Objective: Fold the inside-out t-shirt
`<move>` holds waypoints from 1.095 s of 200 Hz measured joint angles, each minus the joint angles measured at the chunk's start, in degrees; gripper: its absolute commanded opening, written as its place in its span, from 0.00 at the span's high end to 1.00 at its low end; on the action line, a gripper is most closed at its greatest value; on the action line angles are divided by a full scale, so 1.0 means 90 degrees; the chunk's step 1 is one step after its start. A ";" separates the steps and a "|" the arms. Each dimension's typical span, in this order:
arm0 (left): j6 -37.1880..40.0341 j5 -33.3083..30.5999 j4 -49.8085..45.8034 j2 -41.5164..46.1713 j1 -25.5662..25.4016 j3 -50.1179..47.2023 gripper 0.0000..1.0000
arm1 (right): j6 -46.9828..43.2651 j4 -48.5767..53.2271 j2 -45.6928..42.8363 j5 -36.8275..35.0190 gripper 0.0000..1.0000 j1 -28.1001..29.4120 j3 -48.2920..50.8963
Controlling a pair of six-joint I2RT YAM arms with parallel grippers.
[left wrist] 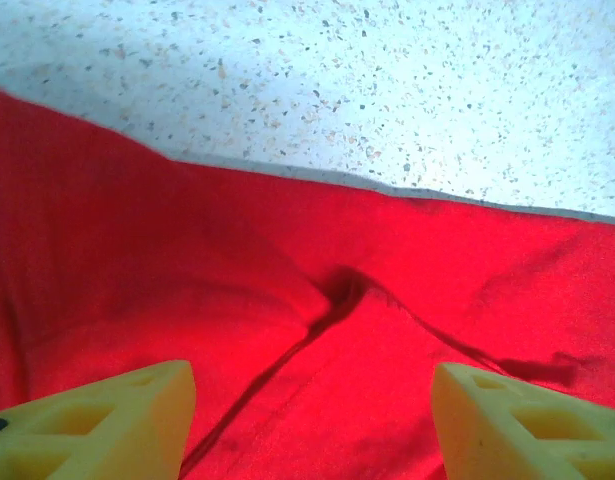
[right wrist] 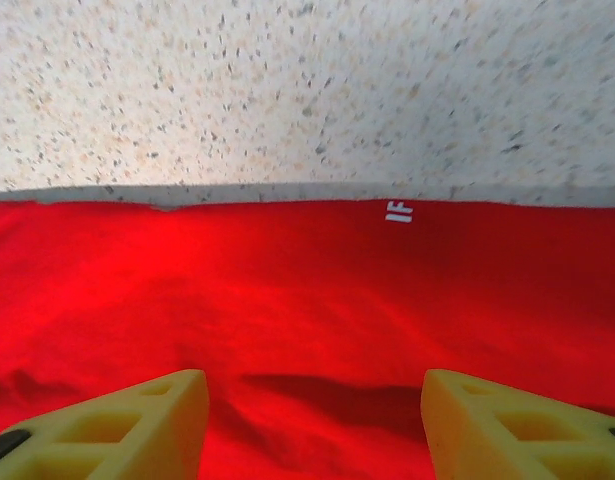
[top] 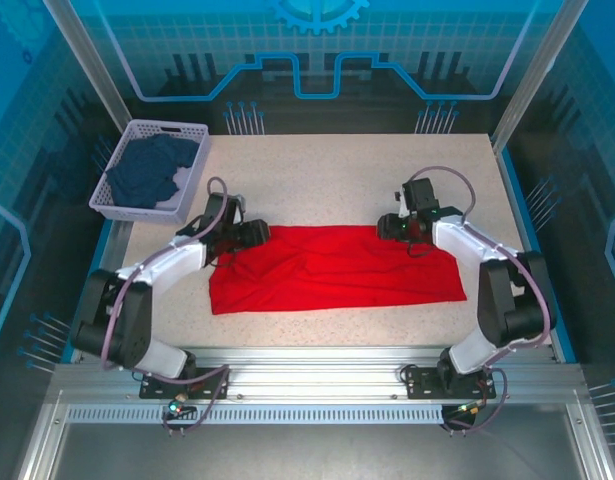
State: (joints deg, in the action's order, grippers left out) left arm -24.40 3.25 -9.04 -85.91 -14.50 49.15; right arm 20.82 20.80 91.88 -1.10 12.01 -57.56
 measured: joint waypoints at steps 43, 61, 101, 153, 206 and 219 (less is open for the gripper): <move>0.0622 0.0175 -0.0151 -0.0816 -0.0425 0.0597 0.34 | 0.0117 -0.0015 0.0255 0.0066 0.42 0.0012 -0.0041; 0.0770 0.0243 -0.0163 -0.1246 -0.0527 0.0908 0.34 | 0.0119 -0.0022 0.0308 0.0083 0.42 0.0012 -0.0073; 0.0993 0.0245 -0.0345 -0.1902 -0.0568 0.1309 0.37 | 0.0117 -0.0039 0.0308 0.0080 0.41 0.0012 -0.0073; 0.1122 0.0459 -0.0515 -0.1974 -0.0741 0.1307 0.64 | 0.0117 -0.0036 0.0308 0.0078 0.41 0.0036 -0.0070; 0.1107 0.0648 -0.0590 -0.1651 -0.0794 0.1056 0.94 | 0.0119 -0.0036 0.0376 0.0080 0.42 0.0036 -0.0070; 0.1093 0.0685 -0.0631 -0.1464 -0.0874 0.0930 0.96 | 0.0117 -0.0034 0.0379 0.0078 0.42 0.0036 -0.0070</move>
State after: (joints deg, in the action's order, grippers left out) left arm -14.57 9.41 -14.72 -99.09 -22.37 57.52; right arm 21.87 20.49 95.29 -0.40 12.34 -58.19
